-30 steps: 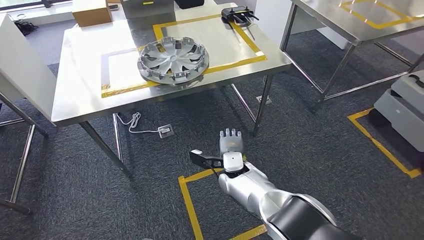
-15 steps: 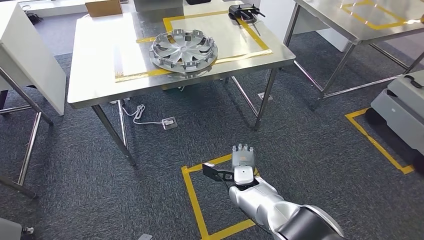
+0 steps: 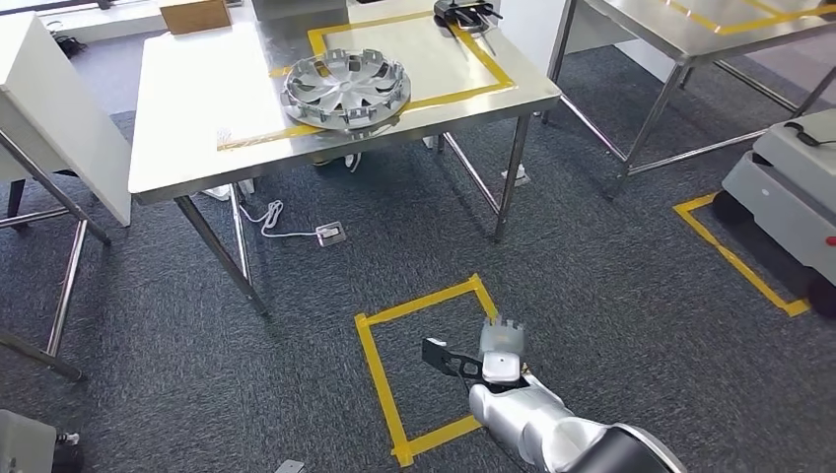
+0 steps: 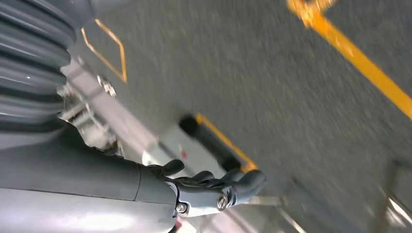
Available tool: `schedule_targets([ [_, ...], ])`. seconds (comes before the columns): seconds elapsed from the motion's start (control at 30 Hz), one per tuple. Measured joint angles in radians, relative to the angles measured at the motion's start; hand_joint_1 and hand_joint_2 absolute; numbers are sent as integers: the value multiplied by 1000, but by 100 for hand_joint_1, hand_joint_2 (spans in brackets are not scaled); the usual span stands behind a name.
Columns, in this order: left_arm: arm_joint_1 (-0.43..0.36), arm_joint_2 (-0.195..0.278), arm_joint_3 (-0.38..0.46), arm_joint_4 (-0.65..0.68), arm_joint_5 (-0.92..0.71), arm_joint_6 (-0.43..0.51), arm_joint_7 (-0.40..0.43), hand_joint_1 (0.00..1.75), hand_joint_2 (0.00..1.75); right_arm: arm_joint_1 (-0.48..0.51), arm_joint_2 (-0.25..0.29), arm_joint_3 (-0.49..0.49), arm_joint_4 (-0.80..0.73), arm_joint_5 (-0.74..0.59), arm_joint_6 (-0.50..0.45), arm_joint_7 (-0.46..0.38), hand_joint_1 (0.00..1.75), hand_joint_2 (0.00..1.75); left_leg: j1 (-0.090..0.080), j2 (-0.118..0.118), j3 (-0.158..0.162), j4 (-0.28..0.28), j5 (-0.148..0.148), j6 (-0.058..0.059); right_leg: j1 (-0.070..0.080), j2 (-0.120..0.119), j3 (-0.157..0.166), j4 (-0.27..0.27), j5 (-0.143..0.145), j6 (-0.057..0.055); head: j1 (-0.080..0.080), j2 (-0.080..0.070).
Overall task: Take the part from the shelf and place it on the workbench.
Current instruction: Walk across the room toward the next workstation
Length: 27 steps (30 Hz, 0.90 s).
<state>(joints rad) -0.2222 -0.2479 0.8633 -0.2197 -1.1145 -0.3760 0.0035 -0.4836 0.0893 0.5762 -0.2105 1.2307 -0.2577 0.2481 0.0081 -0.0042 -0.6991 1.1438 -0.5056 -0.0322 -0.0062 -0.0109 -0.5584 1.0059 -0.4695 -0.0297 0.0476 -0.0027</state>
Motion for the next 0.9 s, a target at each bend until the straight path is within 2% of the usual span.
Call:
schedule_targets([
  [0.03,0,0,0,0,0,0,0,0,0,16,-3,-10,1,-6,-2,2,0,175,1,0,-16,65,-44,-4,0,-1,-11,0,8,-2,-1,0],
  [0.07,0,1,0,0,0,0,0,0,0,31,-5,-19,2,-9,-4,3,0,175,1,0,-26,121,-69,-7,0,-2,-23,1,17,-1,-1,0],
  [0.1,1,2,0,0,1,0,0,0,0,44,-8,-27,3,-11,-5,4,0,175,1,0,-24,152,-72,-9,0,-3,-35,3,25,0,-1,0],
  [0.13,1,2,0,0,1,0,1,0,0,53,-10,-32,4,-13,-5,4,0,175,2,0,-4,148,-57,-10,0,-4,-48,5,33,2,-1,0],
  [0.17,1,3,0,0,1,0,2,0,0,59,-11,-37,4,-14,-4,4,0,175,2,1,34,107,-33,-9,-1,-4,-60,7,41,5,-2,0],
  [0.2,-1,3,0,0,1,0,2,0,0,63,-12,-42,5,-18,-3,5,0,175,2,1,84,41,-18,-6,-1,-3,-71,12,47,9,-2,0],
  [0.23,-3,4,0,0,1,0,3,0,0,66,-12,-47,5,-24,-3,6,0,175,0,0,132,-26,-13,-1,-1,-3,-79,16,53,13,-2,0],
  [0.27,-4,3,0,0,1,0,3,0,0,72,-14,-54,5,-32,-4,8,0,175,-1,-1,164,-75,-15,5,0,-3,-84,20,57,19,-1,0],
  [0.3,-5,3,0,0,1,0,3,0,0,79,-15,-62,5,-39,-6,10,0,175,-4,-3,180,-103,-22,13,1,-3,-86,22,62,25,0,0],
  [0.4,-5,3,0,0,6,0,6,0,0,118,-18,-89,7,-57,-12,10,0,175,-6,-3,172,-114,-9,39,0,-2,-91,23,71,44,-1,0],
  [0.43,-5,2,0,0,10,0,7,0,0,137,-18,-99,8,-67,-14,11,0,175,-5,-3,167,-116,0,47,-2,0,-99,40,52,50,-1,0],
  [0.5,-5,2,0,0,17,0,8,0,0,178,-19,-125,9,-93,-19,14,0,175,-2,-2,149,-119,19,59,-4,4,-135,133,-28,60,0,0],
  [0.53,-4,2,0,1,20,0,9,0,0,198,-19,-139,10,-107,-22,15,0,175,-3,-2,137,-118,28,61,-4,4,-158,203,-73,63,1,0],
  [0.57,-2,3,0,1,22,0,11,0,0,217,-19,-152,11,-119,-25,15,0,175,-3,-2,125,-117,37,62,-5,5,-175,263,-104,65,1,0],
  [0.6,-1,4,0,1,23,0,13,0,0,235,-20,-165,12,-131,-28,16,0,175,-4,-2,113,-115,44,62,-5,5,-178,299,-117,66,1,0],
  [0.63,0,4,0,1,25,0,16,0,0,251,-20,-178,13,-145,-33,18,0,175,-4,-2,102,-114,52,60,-5,5,-162,296,-111,65,1,0],
  [0.67,1,4,0,1,26,0,17,0,0,264,-21,-192,13,-160,-39,19,0,175,-5,-2,92,-112,58,58,-5,5,-124,253,-91,63,1,0],
  [0.73,0,4,0,1,30,0,18,0,0,282,-23,-221,14,-194,-55,17,0,175,-5,-1,79,-110,70,52,-3,5,-19,111,-58,55,1,0],
  [0.77,0,3,0,1,31,0,18,0,0,289,-24,-237,14,-211,-63,14,0,175,-6,-1,77,-110,75,47,-1,6,17,58,-48,50,1,0],
  [0.8,-1,3,0,1,31,0,18,0,0,294,-24,-252,14,-228,-70,12,0,175,-7,-1,76,-110,80,41,2,7,34,27,-48,44,1,0],
  [0.9,-2,3,0,1,32,0,22,0,0,311,-24,-302,14,-263,-78,10,0,175,-7,0,72,-113,89,22,4,6,25,11,-37,23,2,0],
])
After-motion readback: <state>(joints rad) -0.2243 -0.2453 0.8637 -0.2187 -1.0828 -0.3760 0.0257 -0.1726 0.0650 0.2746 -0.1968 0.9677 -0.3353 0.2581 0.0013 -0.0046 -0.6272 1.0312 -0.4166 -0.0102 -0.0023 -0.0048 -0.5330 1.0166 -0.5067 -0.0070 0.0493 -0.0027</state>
